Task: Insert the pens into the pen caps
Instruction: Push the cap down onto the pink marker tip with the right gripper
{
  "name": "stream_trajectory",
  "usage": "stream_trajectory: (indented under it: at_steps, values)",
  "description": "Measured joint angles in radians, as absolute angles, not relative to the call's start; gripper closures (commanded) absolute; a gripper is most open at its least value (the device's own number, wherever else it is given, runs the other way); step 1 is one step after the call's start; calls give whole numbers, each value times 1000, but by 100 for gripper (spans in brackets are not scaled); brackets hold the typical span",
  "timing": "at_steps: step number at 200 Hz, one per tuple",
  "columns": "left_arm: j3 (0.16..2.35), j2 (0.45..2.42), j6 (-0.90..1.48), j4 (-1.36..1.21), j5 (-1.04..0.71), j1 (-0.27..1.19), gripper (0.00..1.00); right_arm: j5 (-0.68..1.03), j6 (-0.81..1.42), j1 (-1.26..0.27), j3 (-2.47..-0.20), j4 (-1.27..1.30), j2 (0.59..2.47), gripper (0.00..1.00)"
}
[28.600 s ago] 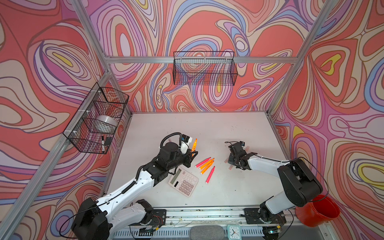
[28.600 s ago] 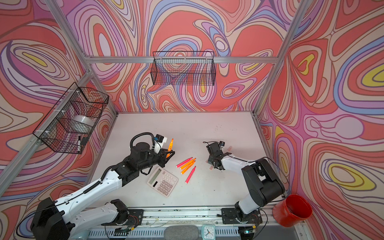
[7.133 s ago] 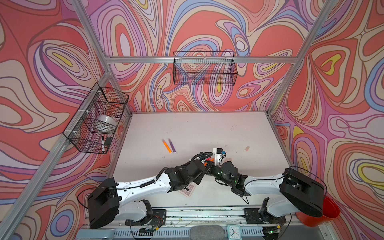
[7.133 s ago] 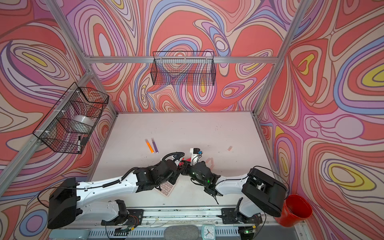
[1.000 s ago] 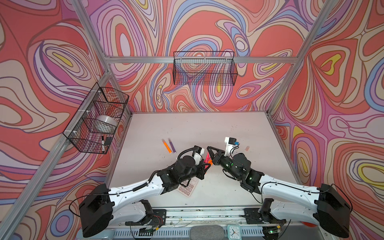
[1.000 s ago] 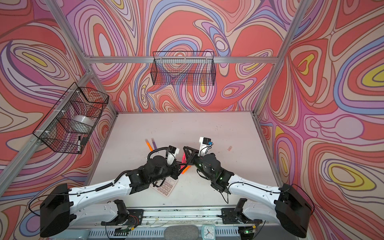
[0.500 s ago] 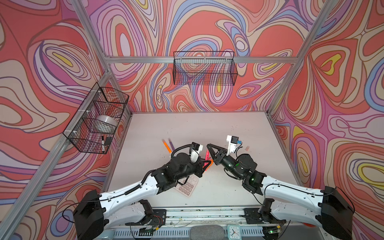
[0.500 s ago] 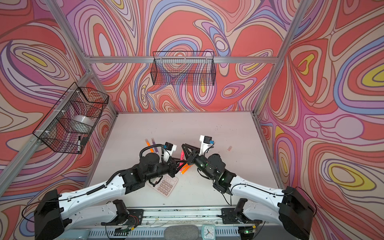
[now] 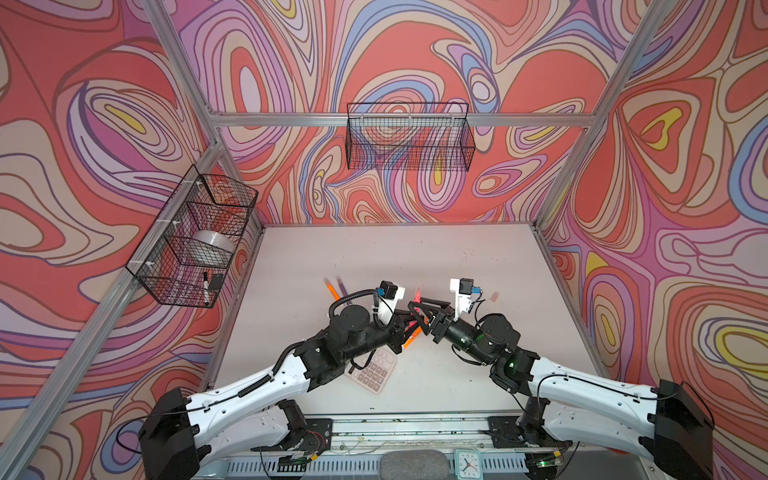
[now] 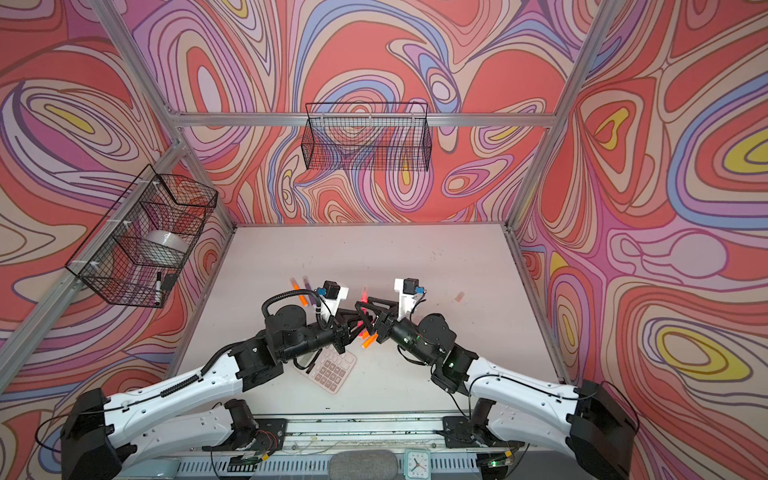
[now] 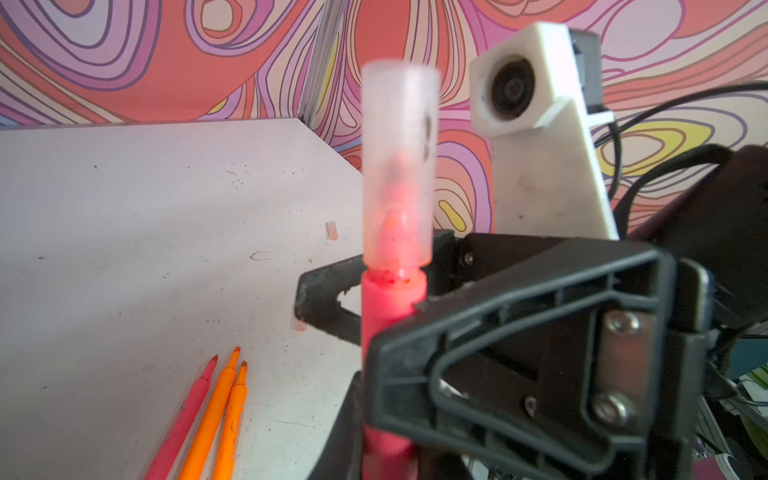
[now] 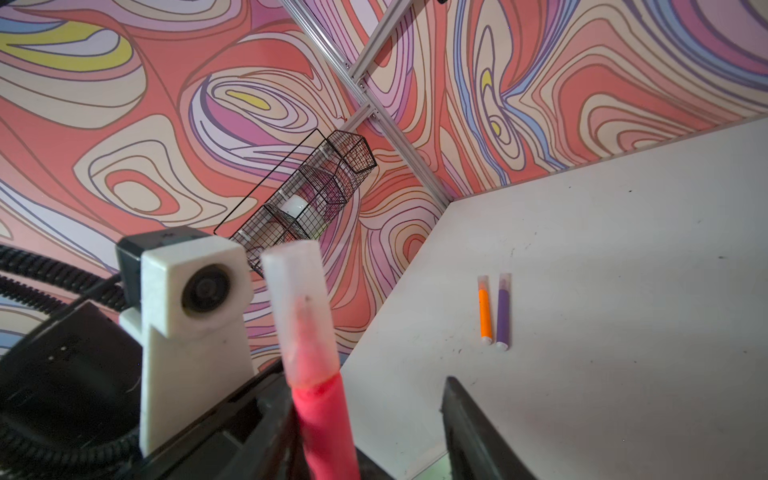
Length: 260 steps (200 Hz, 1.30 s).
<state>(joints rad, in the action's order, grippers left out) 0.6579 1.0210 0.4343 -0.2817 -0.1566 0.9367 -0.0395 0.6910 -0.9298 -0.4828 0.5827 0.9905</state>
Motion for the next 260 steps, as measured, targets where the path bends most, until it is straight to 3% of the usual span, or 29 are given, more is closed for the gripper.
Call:
stream_trajectory:
  at_steps: [26,77,185,260]
  values:
    - [645,1021,404,-311,-137,937,100,-62,672,-930,-453,548,928,30]
    - [593,1084,358,-390,-143,937,100,-94,652,-930,-460,491,872,40]
    - [539,1173,331,-461,-162,950,100,-264,656,-929,-533,364,921,50]
    - [536,1173,325,-469,-169,955,100,-239,655,-929,-605,360,1020,63]
